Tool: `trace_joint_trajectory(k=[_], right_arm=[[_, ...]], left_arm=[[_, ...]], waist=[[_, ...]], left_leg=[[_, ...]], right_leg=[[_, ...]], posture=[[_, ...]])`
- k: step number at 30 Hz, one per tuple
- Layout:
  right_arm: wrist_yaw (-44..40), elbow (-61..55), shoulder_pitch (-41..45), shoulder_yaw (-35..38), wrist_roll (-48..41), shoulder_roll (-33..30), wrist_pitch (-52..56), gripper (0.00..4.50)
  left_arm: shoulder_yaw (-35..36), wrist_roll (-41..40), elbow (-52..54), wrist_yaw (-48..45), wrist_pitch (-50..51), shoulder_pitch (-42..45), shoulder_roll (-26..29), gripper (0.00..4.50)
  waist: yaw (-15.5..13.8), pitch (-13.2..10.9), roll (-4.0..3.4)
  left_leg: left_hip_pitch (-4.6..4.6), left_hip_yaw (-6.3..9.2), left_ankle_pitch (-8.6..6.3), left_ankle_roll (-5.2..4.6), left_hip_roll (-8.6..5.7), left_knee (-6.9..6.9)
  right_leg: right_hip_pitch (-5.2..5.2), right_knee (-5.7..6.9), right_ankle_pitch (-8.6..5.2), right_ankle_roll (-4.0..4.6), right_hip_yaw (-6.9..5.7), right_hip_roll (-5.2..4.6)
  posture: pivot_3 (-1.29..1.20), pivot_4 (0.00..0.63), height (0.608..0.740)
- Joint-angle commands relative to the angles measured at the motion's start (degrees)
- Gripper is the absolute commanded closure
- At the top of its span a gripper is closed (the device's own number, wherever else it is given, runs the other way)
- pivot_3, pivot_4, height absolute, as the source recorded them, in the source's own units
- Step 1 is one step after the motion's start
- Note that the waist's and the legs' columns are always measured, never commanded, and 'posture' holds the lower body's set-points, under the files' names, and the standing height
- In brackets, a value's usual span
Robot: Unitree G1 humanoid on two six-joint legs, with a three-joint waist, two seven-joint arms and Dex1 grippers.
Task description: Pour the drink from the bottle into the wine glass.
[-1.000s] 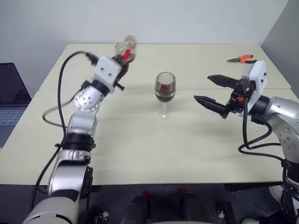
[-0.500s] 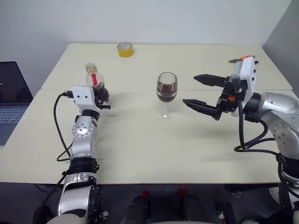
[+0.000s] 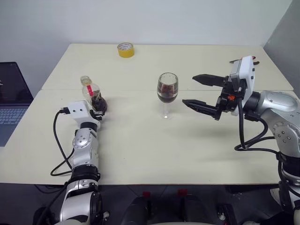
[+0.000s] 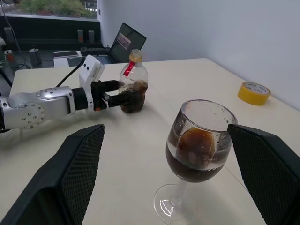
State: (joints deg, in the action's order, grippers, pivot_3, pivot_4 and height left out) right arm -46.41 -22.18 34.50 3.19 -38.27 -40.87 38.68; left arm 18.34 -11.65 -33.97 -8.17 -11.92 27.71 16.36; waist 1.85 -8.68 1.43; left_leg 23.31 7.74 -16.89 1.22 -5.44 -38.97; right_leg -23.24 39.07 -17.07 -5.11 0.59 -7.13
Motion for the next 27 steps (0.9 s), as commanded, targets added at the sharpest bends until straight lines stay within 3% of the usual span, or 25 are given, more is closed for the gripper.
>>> trace_joint_trajectory(k=[1,7,12,17,20,24,27], right_arm=[[-0.51,-0.96,1.29,0.69,-0.02,-0.19,-0.7,0.0],[-0.89,-0.28,1.65,0.17,0.54,0.03,-1.17,0.0],[-2.34,1.13,1.71,0.28,1.61,-0.84,-1.37,0.0],[-4.27,2.62,1.85,1.24,1.9,-3.51,-1.29,0.0],[-7.0,4.81,1.94,1.64,2.55,-6.19,-1.65,0.0],[-10.4,7.6,2.35,1.52,3.13,-8.22,-3.06,0.0],[-13.01,10.4,3.26,2.67,3.33,-9.44,-4.07,0.0]], left_arm=[[0.39,-0.54,3.25,-0.3,-0.63,-0.48,0.75,0.02],[-1.57,-1.49,15.27,-4.12,5.95,-5.65,2.18,0.02],[-2.22,-5.64,35.88,-9.09,19.23,-15.01,7.0,0.02],[3.57,-12.39,51.43,-15.09,31.92,-23.76,17.27,0.02],[12.94,-25.4,60.59,-29.57,44.42,-31.91,30.75,0.02],[19.52,-36.15,60.03,-32.88,51.56,-26.48,39.08,0.02],[20.71,-40.09,58.1,-37.37,55.29,-22.85,44.5,0.02]], waist=[[-0.01,0.0,0.0],[0.06,0.01,0.0],[0.15,0.01,-0.01],[0.09,0.01,-0.03],[0.17,-0.02,-0.01],[-0.96,-0.14,-0.25],[-0.9,-0.15,-0.25]], left_leg=[[0.0,0.0,0.0,0.0,0.0,0.0],[0.0,-0.01,0.0,0.0,0.01,0.02],[0.0,-0.01,0.0,0.0,0.03,0.03],[-0.08,-0.03,0.0,0.0,0.06,0.13],[-0.1,-0.07,-0.01,0.0,0.07,0.17],[-0.2,0.0,0.0,-0.01,0.05,0.14],[-0.33,-0.07,-0.02,-0.03,0.05,0.15]], right_leg=[[0.0,0.0,0.0,0.0,0.0,0.0],[-0.01,0.0,0.0,0.0,0.02,0.0],[-0.01,-0.03,0.0,0.0,0.06,0.01],[-0.01,-0.04,-0.01,0.01,0.12,0.04],[-0.02,-0.06,-0.01,0.02,0.17,0.06],[0.03,-0.13,-0.02,0.02,0.06,0.05],[0.28,-0.09,-0.02,0.02,0.11,0.06]], posture=[[0.0,0.15,0.74],[0.0,0.15,0.74],[0.0,0.15,0.74],[0.0,0.15,0.74],[0.0,0.15,0.74],[0.0,0.15,0.74],[0.0,0.15,0.74]])
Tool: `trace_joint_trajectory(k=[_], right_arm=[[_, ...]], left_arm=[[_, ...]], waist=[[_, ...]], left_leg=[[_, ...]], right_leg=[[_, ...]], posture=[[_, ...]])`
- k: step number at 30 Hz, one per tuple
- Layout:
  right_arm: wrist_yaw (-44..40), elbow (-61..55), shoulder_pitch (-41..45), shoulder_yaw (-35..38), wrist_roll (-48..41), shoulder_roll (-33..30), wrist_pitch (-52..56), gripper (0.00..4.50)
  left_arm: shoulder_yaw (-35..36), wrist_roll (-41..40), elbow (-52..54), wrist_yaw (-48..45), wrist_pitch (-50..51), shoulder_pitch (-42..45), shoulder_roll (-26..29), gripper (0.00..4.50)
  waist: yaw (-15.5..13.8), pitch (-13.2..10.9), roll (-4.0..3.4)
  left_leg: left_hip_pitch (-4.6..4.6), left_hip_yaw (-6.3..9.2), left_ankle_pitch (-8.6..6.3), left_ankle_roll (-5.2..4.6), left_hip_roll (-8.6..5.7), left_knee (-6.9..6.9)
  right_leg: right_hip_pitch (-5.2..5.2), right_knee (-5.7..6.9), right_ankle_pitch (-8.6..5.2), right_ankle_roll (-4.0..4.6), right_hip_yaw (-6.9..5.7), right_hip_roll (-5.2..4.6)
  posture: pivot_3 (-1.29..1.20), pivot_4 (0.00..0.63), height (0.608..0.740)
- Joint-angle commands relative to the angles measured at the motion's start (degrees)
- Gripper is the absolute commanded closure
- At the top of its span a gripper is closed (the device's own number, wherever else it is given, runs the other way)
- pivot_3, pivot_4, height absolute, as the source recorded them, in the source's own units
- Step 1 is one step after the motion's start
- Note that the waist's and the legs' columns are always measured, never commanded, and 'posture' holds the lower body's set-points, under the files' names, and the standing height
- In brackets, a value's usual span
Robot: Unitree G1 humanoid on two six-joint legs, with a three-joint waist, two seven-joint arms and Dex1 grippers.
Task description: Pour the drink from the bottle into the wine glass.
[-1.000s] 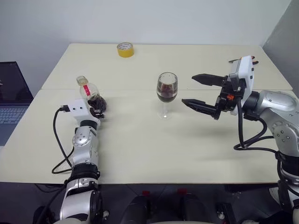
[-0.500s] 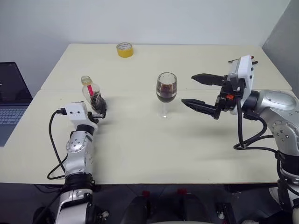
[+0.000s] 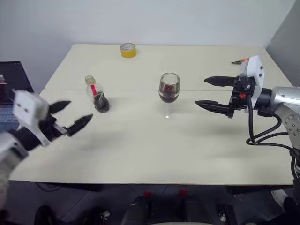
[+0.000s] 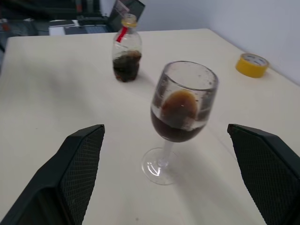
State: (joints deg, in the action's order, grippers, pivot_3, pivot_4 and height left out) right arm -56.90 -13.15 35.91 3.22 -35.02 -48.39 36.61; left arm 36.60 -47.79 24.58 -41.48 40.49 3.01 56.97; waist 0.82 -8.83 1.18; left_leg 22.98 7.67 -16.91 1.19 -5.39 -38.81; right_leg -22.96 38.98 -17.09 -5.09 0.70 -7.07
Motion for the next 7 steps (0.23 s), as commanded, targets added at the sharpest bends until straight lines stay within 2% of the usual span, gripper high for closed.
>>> trace_joint_trajectory(k=[1,3,7], right_arm=[[-3.34,2.58,1.93,2.81,0.72,-2.57,-2.74,0.0],[-4.27,4.01,2.04,2.82,1.45,-3.29,-3.76,0.0],[-6.13,6.65,2.32,2.47,3.5,-4.94,-5.93,0.0]], left_arm=[[2.38,-4.41,-1.09,-5.94,3.56,2.3,5.48,0.02],[2.3,-4.9,-1.86,-7.96,4.4,2.78,7.12,0.02],[-0.53,-6.59,-5.43,-10.46,5.28,9.21,9.52,0.02]], waist=[[0.36,-0.01,-0.02],[0.84,-0.02,-0.04],[1.1,-0.06,-0.08]], left_leg=[[0.0,-0.03,0.0,0.0,0.0,0.02],[0.0,-0.08,0.0,0.0,0.0,0.12],[0.01,-0.12,0.0,0.01,0.09,0.2]], right_leg=[[0.03,-0.03,0.0,0.0,0.03,0.01],[-0.04,-0.05,0.0,0.0,0.06,0.0],[-0.18,0.0,0.0,0.0,0.08,0.04]], posture=[[0.0,0.15,0.74],[0.0,0.15,0.74],[0.0,0.15,0.74]])
